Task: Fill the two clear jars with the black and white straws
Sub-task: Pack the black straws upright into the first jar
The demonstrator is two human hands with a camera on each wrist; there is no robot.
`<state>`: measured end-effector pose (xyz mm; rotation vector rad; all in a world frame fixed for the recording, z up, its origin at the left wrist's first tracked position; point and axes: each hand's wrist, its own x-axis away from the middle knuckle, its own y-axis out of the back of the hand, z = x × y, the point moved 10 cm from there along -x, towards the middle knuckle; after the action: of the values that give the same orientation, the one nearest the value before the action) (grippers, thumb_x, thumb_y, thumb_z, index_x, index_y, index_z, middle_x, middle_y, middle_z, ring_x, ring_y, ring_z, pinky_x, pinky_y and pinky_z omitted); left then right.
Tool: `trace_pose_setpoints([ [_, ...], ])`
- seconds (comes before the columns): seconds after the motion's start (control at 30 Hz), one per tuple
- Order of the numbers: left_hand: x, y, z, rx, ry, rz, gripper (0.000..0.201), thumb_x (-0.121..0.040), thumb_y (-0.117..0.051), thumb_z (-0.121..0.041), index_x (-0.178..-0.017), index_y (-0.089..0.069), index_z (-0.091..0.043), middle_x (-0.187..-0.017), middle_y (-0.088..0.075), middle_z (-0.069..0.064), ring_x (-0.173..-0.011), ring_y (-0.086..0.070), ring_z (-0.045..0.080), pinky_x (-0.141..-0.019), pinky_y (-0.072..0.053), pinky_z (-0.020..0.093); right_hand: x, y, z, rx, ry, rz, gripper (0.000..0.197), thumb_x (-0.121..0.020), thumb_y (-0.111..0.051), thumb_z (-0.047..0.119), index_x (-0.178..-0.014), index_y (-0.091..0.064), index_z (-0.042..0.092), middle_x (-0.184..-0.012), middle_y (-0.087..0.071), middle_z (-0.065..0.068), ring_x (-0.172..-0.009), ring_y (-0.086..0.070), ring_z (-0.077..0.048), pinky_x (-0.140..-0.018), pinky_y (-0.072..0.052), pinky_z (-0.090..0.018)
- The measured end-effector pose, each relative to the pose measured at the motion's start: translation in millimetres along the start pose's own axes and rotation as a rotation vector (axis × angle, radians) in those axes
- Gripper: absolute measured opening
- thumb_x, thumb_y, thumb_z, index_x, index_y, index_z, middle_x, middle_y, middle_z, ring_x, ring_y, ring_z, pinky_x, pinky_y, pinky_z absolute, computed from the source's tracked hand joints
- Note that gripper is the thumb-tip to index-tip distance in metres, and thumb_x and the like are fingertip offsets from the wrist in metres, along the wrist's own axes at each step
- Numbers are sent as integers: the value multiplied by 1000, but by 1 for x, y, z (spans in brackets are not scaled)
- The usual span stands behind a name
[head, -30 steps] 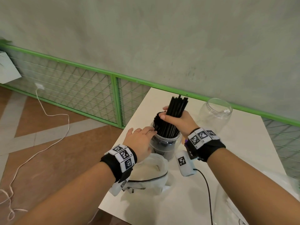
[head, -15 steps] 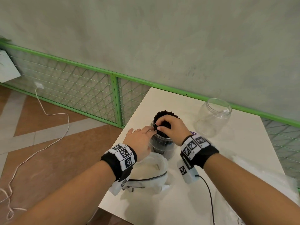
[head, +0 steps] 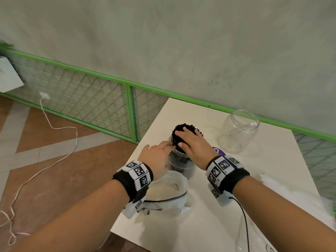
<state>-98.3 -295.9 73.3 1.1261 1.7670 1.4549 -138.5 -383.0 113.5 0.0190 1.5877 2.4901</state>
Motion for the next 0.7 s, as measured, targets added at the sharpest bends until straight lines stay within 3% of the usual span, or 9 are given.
trace_pose_setpoints([
  [0.07, 0, 0, 0, 5, -1, -3, 66, -83, -50, -22, -144, -25, -30, -151, -21, -12, -125, -45, 19, -109, -27, 48, 5, -6, -5, 215, 13, 36, 53, -100, -28, 40, -149, -22, 20, -158, -19, 5, -147, -3, -14, -117, 4, -36],
  [0.17, 0, 0, 0, 10, -8, -10, 66, -83, -51, -22, -144, -26, -30, -151, -21, -12, -125, -45, 18, -108, -29, 47, 14, -19, -15, 438, 16, 107, 75, -86, -2, 60, -152, -2, 23, -160, 5, 8, -145, 15, -11, -118, 7, -42],
  [0.3, -1, -1, 0, 4, -19, -11, 66, -83, -51, -21, -144, -26, -28, -152, -20, -11, -124, -45, 18, -107, -31, 46, 12, -27, -13, 503, 79, 122, 71, -87, -4, 60, -151, 3, 29, -160, 4, 7, -146, 11, -18, -117, 6, -45],
  [0.4, -1, -2, 0, 12, -31, -27, 66, -82, -51, -21, -143, -27, -29, -151, -21, -10, -125, -44, 18, -106, -32, 45, 0, -28, -12, 491, 17, 135, 77, -82, 2, 62, -151, -1, 27, -160, 4, 6, -147, 9, -19, -119, 1, -46],
  [0.47, -2, -1, 0, 47, -46, -41, 65, -81, -50, -19, -142, -30, -29, -151, -24, -11, -125, -44, 18, -105, -34, 43, -6, -27, -8, 428, 14, 118, 73, -89, -8, 62, -151, 0, 26, -160, 7, 5, -147, 8, -18, -119, -5, -48],
  [0.53, -3, 3, 1, 114, -66, -57, 62, -80, -51, -18, -140, -36, -28, -148, -31, -10, -123, -46, 20, -104, -35, 40, -7, -16, -3, 313, 52, 40, 73, -93, -31, 59, -151, 0, 27, -160, 10, 3, -147, 2, -19, -118, -9, -49],
  [0.6, -6, 10, 8, 222, -50, -91, 57, -81, -52, -17, -136, -41, -27, -143, -39, -8, -122, -44, 21, -104, -35, 37, -2, 5, -11, 160, 21, -97, 91, -84, -44, 66, -151, 1, 25, -160, 12, 0, -147, -2, -20, -116, -10, -45],
  [0.7, -14, 19, 24, 439, 69, -167, 55, -82, -58, -19, -134, -40, -23, -139, -41, -2, -126, -40, 22, -105, -33, 34, 11, 22, -55, -95, -202, -199, 121, -66, -63, 72, -151, 5, 19, -160, 8, -3, -147, 0, -18, -118, -9, -38],
])
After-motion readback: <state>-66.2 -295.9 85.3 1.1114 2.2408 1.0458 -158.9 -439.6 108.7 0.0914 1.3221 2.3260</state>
